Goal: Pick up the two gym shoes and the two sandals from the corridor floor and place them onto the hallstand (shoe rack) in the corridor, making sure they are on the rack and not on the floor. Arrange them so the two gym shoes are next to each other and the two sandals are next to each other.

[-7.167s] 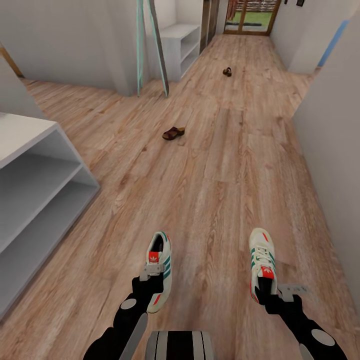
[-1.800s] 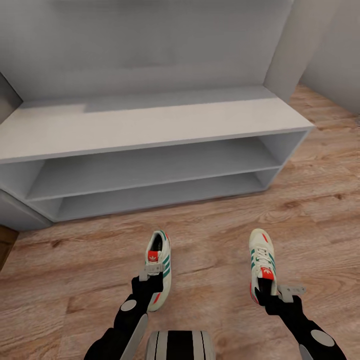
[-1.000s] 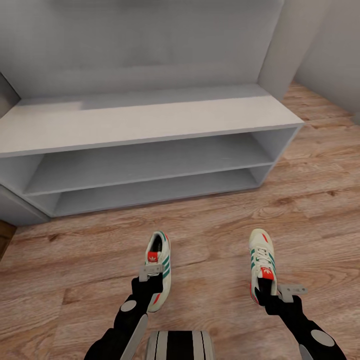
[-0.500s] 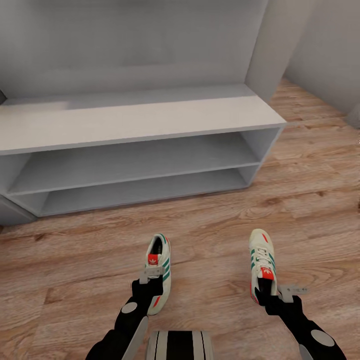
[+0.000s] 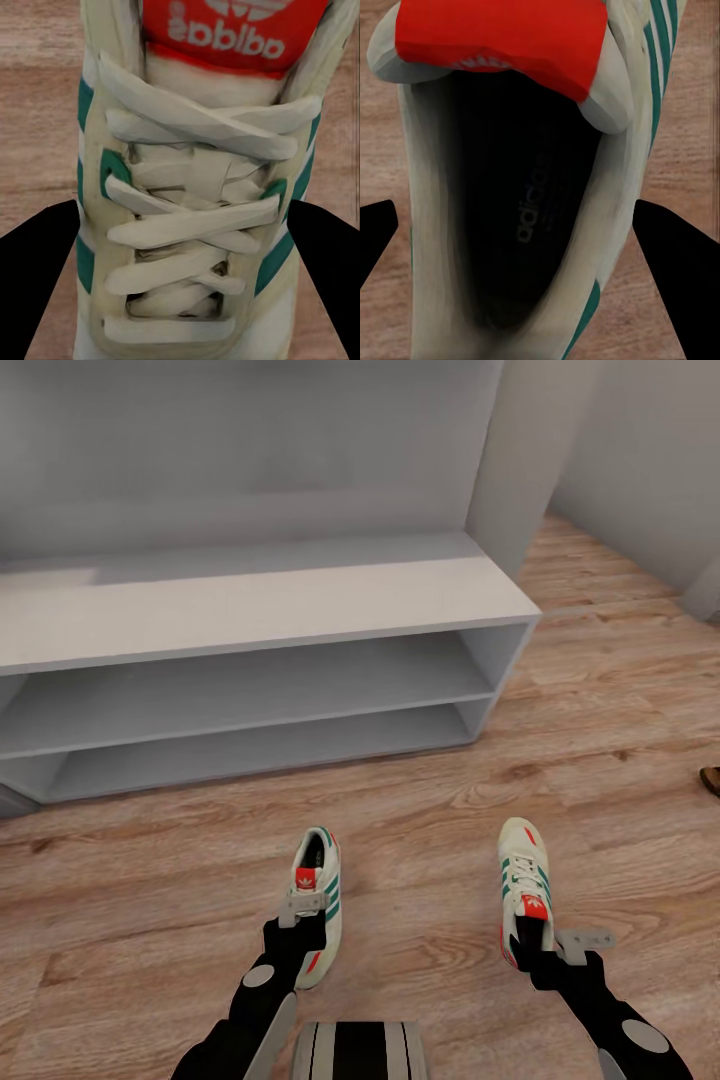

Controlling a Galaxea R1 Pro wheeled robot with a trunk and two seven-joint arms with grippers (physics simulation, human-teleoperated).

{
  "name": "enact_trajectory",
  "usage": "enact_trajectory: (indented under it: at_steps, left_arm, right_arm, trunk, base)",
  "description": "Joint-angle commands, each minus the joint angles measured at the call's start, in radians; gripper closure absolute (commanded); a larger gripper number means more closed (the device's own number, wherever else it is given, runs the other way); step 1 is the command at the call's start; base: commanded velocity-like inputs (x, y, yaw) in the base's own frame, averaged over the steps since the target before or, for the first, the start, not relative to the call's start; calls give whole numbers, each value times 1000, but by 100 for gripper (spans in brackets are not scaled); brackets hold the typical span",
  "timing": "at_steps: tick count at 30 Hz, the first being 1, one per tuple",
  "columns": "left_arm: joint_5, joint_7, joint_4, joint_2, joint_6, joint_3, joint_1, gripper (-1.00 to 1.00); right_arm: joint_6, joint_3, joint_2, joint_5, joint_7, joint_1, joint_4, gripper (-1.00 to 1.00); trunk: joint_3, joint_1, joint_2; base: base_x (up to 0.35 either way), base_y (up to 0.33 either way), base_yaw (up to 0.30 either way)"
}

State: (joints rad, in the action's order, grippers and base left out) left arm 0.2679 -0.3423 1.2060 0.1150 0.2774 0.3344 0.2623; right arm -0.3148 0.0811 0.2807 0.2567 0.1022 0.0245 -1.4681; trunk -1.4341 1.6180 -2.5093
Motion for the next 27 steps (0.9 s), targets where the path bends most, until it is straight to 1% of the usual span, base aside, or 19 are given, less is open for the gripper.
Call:
enact_trajectory:
  at_steps: [1,7,11,27]
  left_arm:
    - [0,0,0,0,0,0,0,100]
    - [3,0,0,0,-1,-1,0,100]
    - [3,0,0,0,-2,-1,0,100]
    - [4,0,1,-1,-1,-2,0,100]
  right_arm:
    - [0,0,0,-1,1,0,0,100]
    - [0,0,0,-1,1,0,0,100]
    - [0,0,-1,-1,1,0,0,100]
    - [0,0,-1,-1,2,0,0,100]
  trunk:
    - [0,0,0]
    - [0,0,0]
    - [0,0,0]
    - [0,0,0]
  base:
    - [128,-155,0]
    - [63,-76,9]
    - [20,-24,136]
    - [3,-4,263]
